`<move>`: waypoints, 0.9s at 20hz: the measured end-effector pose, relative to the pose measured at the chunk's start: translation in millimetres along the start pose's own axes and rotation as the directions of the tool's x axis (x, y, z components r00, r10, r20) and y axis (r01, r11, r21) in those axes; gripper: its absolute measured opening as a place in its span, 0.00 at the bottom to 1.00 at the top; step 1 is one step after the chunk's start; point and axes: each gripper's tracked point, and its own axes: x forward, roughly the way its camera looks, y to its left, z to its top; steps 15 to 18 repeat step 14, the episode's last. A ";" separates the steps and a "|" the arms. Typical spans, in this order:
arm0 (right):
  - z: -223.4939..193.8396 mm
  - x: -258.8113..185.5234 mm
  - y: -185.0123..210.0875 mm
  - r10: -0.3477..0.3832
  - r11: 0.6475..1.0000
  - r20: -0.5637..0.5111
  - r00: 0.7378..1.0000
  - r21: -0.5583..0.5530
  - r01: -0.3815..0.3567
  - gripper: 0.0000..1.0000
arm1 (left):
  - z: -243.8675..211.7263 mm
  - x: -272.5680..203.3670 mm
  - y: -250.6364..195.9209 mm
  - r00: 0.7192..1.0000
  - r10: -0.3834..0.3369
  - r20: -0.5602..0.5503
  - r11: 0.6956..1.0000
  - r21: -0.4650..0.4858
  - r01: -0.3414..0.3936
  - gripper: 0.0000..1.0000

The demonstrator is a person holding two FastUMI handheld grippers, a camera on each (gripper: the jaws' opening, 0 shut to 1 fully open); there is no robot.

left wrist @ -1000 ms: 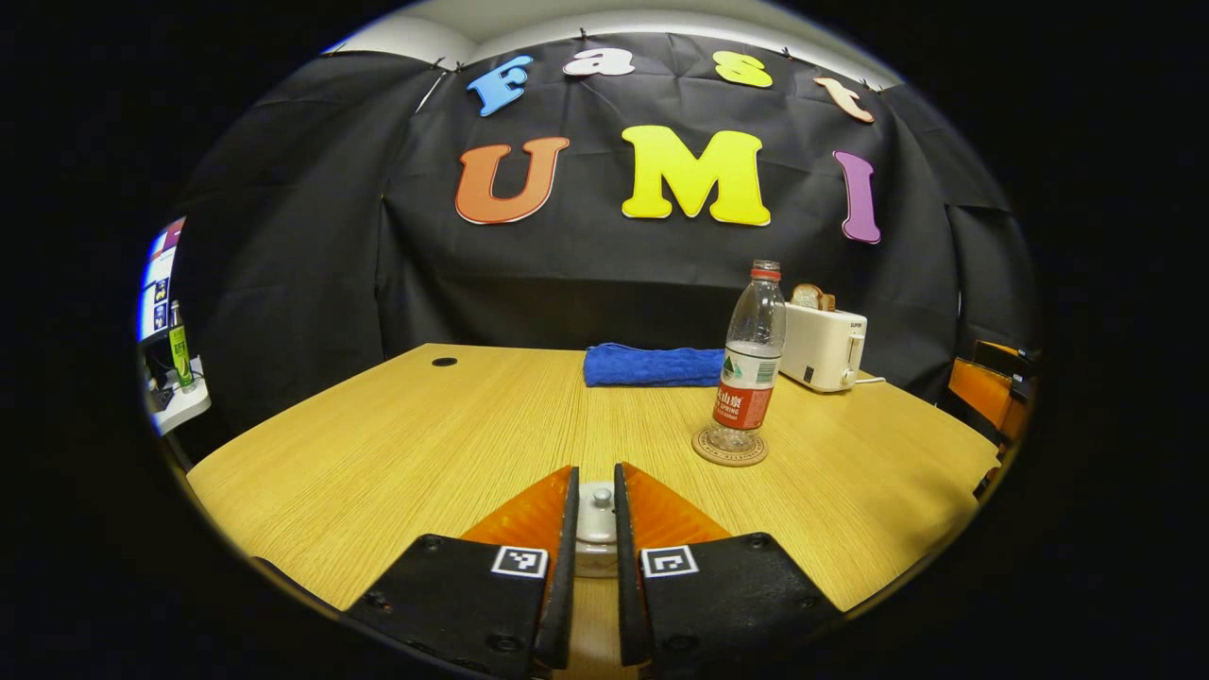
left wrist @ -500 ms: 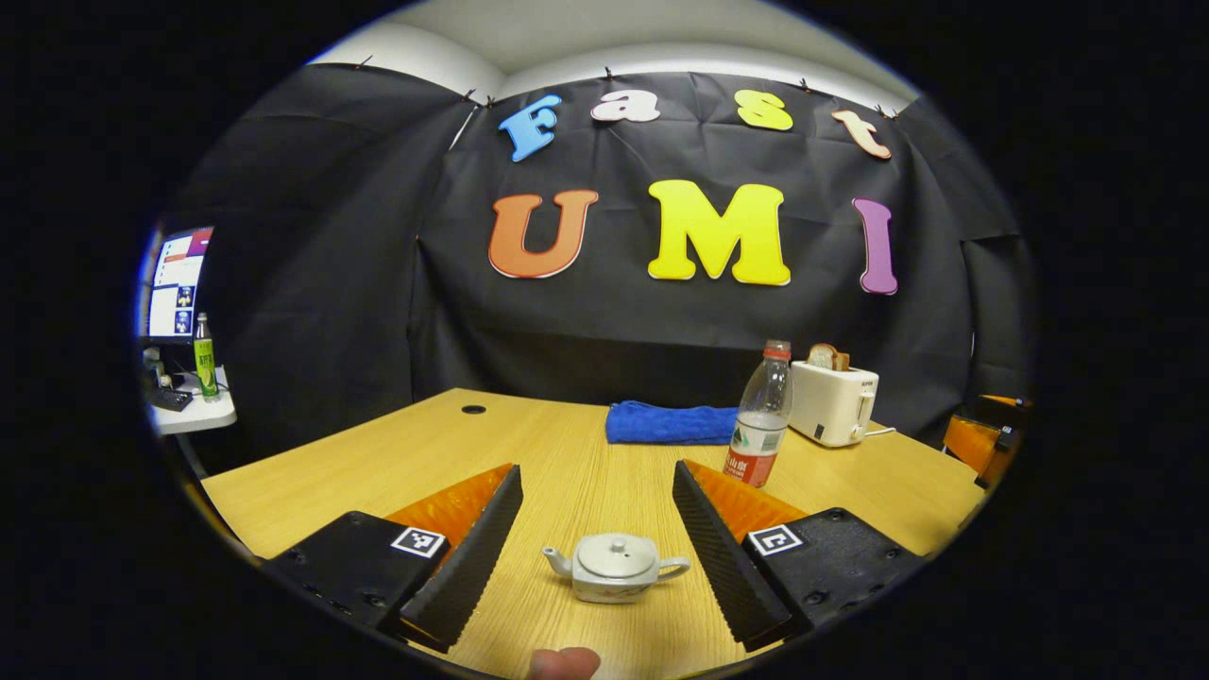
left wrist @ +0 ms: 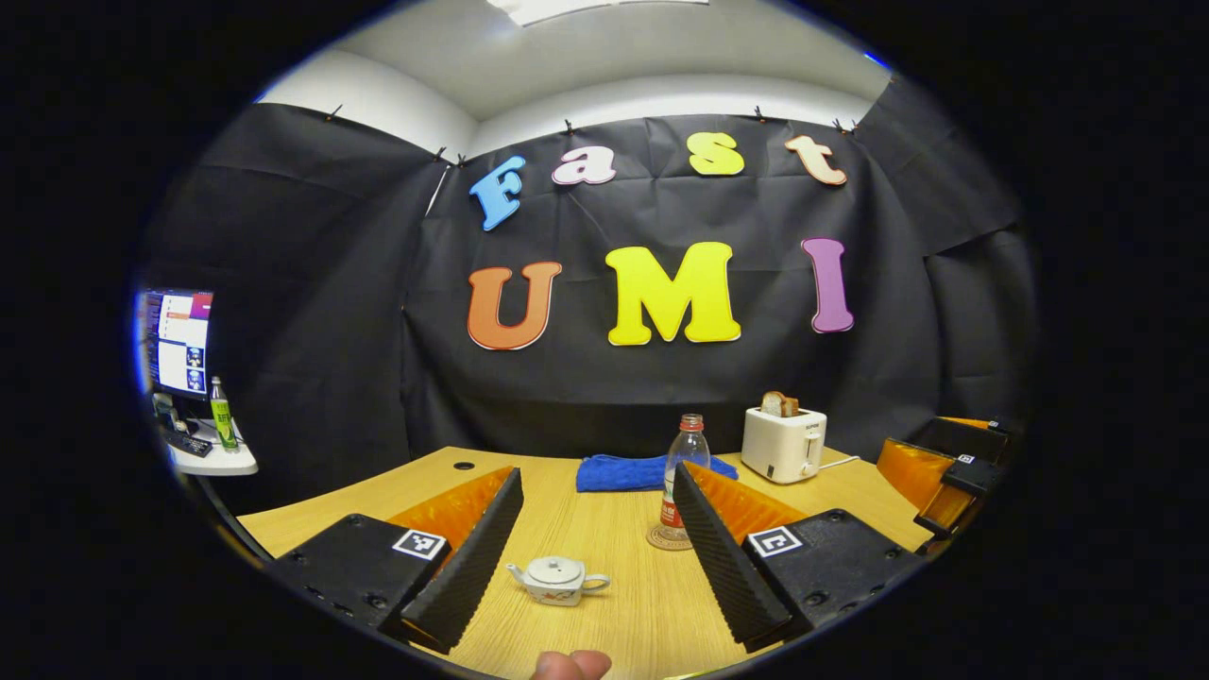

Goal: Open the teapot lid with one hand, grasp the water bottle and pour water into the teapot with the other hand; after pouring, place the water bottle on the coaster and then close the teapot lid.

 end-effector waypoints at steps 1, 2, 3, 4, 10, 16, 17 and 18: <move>4.0 -5.9 -7.8 -0.018 1.000 0.013 1.000 0.002 0.018 0.95 | 4.5 -4.8 -5.8 1.000 -0.007 0.013 1.000 -0.003 0.007 0.99; 10.1 -10.4 -14.2 -0.033 0.999 0.034 0.999 0.007 0.033 0.95 | 6.6 -9.4 -14.6 1.000 -0.023 0.020 1.000 -0.010 0.023 1.00; 18.3 -12.9 -13.9 -0.029 0.999 0.035 0.999 0.015 0.028 0.97 | 5.6 -13.3 -23.2 0.999 -0.043 0.019 0.999 -0.012 0.043 1.00; 17.5 -17.6 -13.3 -0.014 1.000 0.025 1.000 0.000 0.014 0.94 | 7.6 -17.9 -27.1 0.999 -0.046 0.019 0.999 -0.005 0.046 1.00; 25.8 -24.7 -16.7 -0.042 0.999 0.021 0.999 0.000 0.042 0.93 | 16.6 -24.6 -38.7 0.997 -0.064 0.053 0.998 0.010 0.063 0.99; 21.0 -24.2 -5.9 -0.031 0.999 0.016 0.999 -0.028 0.031 0.96 | 5.6 -17.4 -35.5 0.998 -0.063 0.030 0.998 0.007 0.062 1.00; 21.0 -24.2 -5.9 -0.031 0.999 0.016 0.999 -0.028 0.031 0.96 | 5.6 -17.4 -35.5 0.998 -0.063 0.030 0.998 0.007 0.062 1.00; 21.0 -24.2 -5.9 -0.031 0.999 0.016 0.999 -0.028 0.031 0.96 | 5.6 -17.4 -35.5 0.998 -0.063 0.030 0.998 0.007 0.062 1.00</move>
